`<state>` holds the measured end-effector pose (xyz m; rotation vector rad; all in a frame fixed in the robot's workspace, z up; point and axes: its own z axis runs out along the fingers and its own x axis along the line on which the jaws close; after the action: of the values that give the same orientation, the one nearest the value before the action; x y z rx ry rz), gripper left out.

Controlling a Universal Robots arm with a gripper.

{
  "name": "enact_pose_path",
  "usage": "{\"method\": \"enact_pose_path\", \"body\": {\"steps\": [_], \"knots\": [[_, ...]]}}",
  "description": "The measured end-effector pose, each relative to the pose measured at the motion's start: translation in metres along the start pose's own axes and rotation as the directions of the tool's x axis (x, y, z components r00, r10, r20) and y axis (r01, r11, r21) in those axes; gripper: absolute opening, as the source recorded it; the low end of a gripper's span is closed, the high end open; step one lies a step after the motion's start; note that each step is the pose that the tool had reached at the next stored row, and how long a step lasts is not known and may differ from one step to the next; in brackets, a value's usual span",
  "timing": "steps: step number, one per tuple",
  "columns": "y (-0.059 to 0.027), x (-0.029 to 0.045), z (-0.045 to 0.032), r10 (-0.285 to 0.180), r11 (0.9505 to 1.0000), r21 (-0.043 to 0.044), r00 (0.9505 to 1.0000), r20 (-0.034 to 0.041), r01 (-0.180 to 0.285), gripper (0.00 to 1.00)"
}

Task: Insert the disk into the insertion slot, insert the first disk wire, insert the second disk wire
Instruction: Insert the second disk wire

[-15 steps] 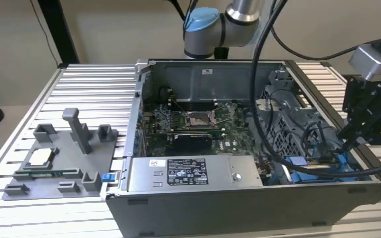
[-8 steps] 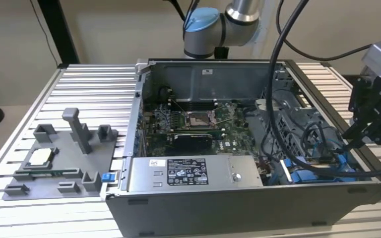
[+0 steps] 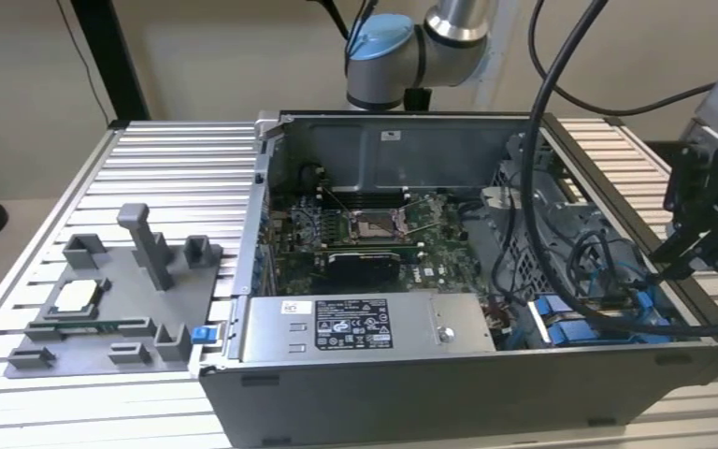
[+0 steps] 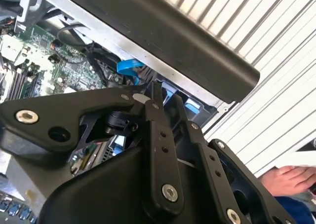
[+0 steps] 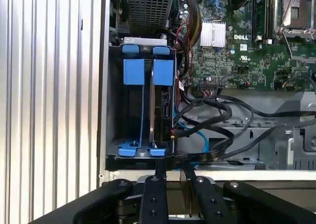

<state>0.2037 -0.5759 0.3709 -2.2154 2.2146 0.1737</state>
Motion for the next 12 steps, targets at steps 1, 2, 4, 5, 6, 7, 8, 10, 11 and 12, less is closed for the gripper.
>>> {"method": "enact_pose_path", "body": {"steps": [1, 2, 4, 5, 6, 7, 8, 10, 11, 12], "knots": [[-0.0003, 0.0006, 0.0006, 0.0, 1.0, -0.003, 1.0, 0.0004, 0.0, 1.0], [-0.0006, 0.0012, 0.0013, 0.0, 1.0, -0.0067, 1.0, 0.001, 0.0, 1.0], [-0.0017, 0.002, 0.0023, 0.001, 0.9999, -0.0167, 1.0, 0.0046, -0.001, 1.0], [-0.0028, 0.0024, 0.0025, 0.001, 0.9998, -0.022, 1.0, 0.0084, -0.001, 1.0], [-0.0039, 0.0027, 0.0026, 0.001, 0.9997, -0.0245, 0.9999, 0.0158, 0.0, 1.0], [-0.0049, 0.0032, 0.0027, 0.0, 0.9997, -0.0259, 0.9996, 0.0279, 0.001, 1.0], [-0.0056, 0.0038, 0.0027, -0.001, 0.9996, -0.027, 0.9991, 0.0412, 0.002, 1.0], [-0.0063, 0.006, 0.0027, -0.001, 0.9994, -0.0333, 0.9982, 0.0599, 0.003, 0.0], [-0.0065, 0.0079, 0.0028, -0.001, 0.9992, -0.0399, 0.9981, 0.0616, 0.003, 0.0], [-0.0067, 0.0097, 0.0027, 0.0, 0.9989, -0.0464, 0.9981, 0.0619, 0.002, 0.0]]}}
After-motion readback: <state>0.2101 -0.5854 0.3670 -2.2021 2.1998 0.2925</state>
